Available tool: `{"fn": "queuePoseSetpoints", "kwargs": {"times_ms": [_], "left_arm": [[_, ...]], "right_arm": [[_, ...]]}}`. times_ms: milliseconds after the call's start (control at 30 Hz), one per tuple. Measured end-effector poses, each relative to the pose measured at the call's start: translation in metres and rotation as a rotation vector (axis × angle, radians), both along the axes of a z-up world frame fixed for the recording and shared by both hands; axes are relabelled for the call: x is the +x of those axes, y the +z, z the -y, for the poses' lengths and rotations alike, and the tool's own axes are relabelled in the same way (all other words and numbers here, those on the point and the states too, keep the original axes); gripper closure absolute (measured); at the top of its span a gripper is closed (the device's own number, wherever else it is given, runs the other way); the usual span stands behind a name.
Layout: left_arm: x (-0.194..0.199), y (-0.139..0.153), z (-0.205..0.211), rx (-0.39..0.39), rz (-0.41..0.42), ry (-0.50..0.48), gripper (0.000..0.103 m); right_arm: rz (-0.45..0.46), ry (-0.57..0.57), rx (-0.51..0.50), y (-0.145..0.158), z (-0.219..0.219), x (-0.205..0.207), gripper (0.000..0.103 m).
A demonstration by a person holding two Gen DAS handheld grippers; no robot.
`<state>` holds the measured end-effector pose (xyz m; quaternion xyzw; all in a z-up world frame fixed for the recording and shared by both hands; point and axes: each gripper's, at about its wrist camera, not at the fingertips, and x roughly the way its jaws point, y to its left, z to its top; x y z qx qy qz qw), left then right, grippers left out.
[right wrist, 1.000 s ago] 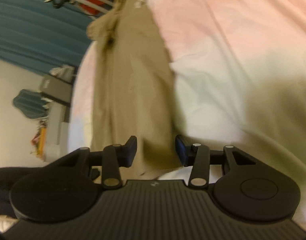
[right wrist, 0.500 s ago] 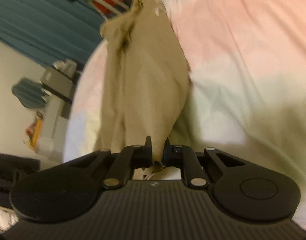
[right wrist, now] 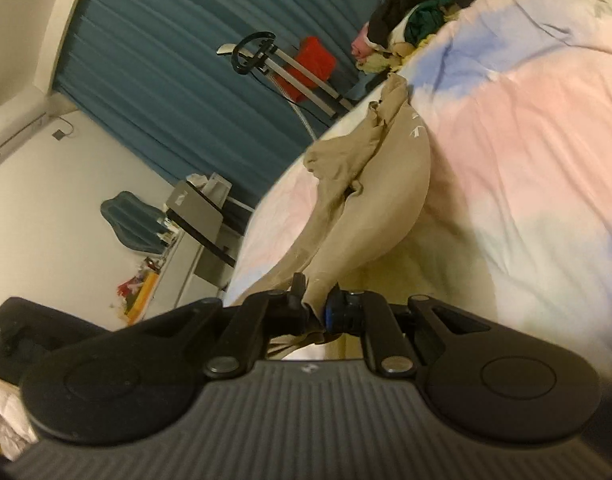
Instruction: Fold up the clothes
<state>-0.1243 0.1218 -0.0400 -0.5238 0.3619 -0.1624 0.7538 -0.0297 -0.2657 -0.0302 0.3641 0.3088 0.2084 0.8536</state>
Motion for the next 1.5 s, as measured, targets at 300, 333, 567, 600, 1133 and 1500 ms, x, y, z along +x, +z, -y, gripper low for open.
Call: {"fn": "queuePoseSetpoints", "kwargs": {"times_ms": [300,333,567,600,1133,1500], "left_arm": [[0.077,0.009,-0.003,0.159,-0.047,0.076,0.1],[0.095,0.014,-0.001,0.194,-0.04,0.081,0.1],[0.203,0.032,0.011,0.394,-0.017,0.112,0.099],[0.215,0.03,0.013,0.412,-0.01,0.112,0.099],[0.317,-0.059,0.038,0.646,0.088,0.039,0.099],[0.278,-0.03,0.059,0.823,0.232,0.011,0.036]], "right_arm": [[-0.098,-0.054,0.074,-0.006,-0.003,0.074,0.091],[-0.109,-0.067,0.076,-0.003,-0.005,0.09,0.091],[-0.165,-0.118,0.018,-0.013,-0.017,0.205,0.091],[-0.163,-0.122,0.009,-0.017,-0.018,0.216,0.091],[-0.143,-0.091,-0.101,-0.097,-0.022,0.296,0.09],[-0.019,-0.064,-0.121,-0.06,-0.02,0.263,0.016]]}}
